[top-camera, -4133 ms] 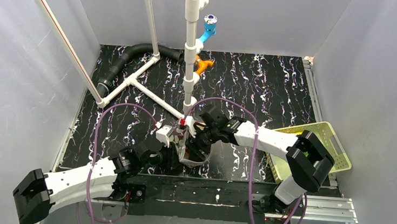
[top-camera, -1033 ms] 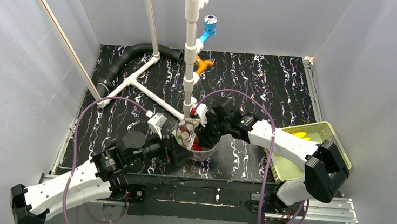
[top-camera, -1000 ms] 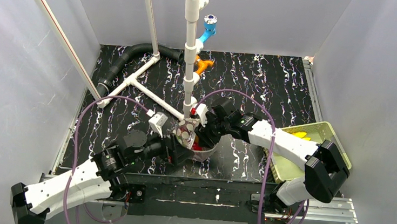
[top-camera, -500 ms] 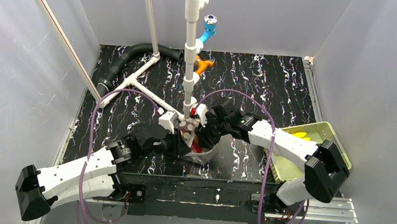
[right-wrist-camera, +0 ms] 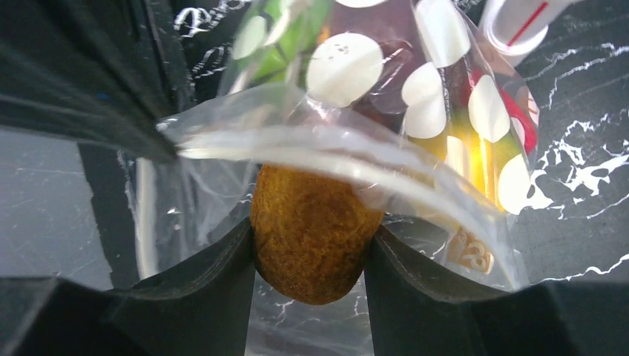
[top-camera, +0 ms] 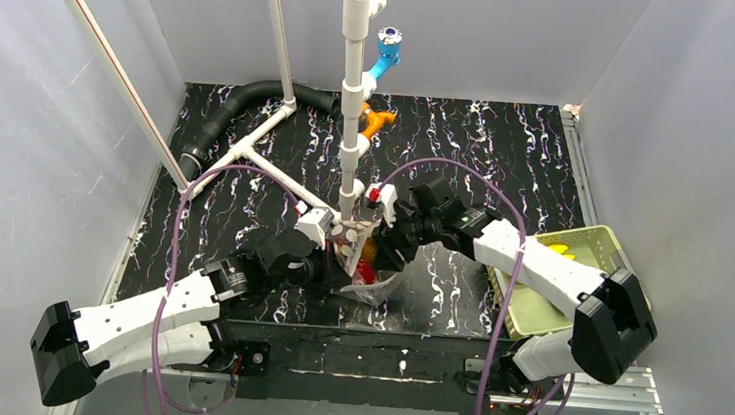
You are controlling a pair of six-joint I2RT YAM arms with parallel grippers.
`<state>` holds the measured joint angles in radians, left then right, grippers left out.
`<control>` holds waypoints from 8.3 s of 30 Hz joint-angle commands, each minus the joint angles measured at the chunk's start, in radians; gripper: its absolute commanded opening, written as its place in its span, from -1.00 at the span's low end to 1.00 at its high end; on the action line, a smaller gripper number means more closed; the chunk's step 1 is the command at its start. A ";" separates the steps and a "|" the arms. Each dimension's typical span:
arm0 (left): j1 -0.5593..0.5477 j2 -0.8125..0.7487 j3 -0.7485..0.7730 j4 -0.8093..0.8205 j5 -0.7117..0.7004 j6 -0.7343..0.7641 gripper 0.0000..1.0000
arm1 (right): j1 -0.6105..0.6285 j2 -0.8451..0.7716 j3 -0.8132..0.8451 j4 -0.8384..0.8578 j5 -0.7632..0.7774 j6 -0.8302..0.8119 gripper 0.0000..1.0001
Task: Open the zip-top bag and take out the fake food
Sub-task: Pick up the fake fruit from the zipper food storage bag, then place the fake fruit in the bin, then pick up the fake fruit from the zipper food storage bag.
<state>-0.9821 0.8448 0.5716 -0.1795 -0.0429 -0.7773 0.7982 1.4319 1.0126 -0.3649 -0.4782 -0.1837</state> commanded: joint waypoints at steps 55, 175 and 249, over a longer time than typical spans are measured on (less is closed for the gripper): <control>-0.005 -0.179 -0.122 0.115 -0.014 0.019 -0.92 | -0.860 -0.447 -0.125 -0.344 -0.391 -0.439 -0.88; -0.005 -0.347 -0.233 0.156 -0.038 0.016 -0.04 | -1.268 -0.412 -0.206 -0.179 0.094 -0.268 0.57; -0.004 -0.429 -0.181 -0.180 -0.270 0.128 0.96 | -0.180 -0.177 0.127 -0.333 -0.315 -0.216 0.54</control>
<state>-0.9840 0.4145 0.4007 -0.3126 -0.2749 -0.6933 0.5785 1.2015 1.0893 -0.7547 -0.8322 -0.5026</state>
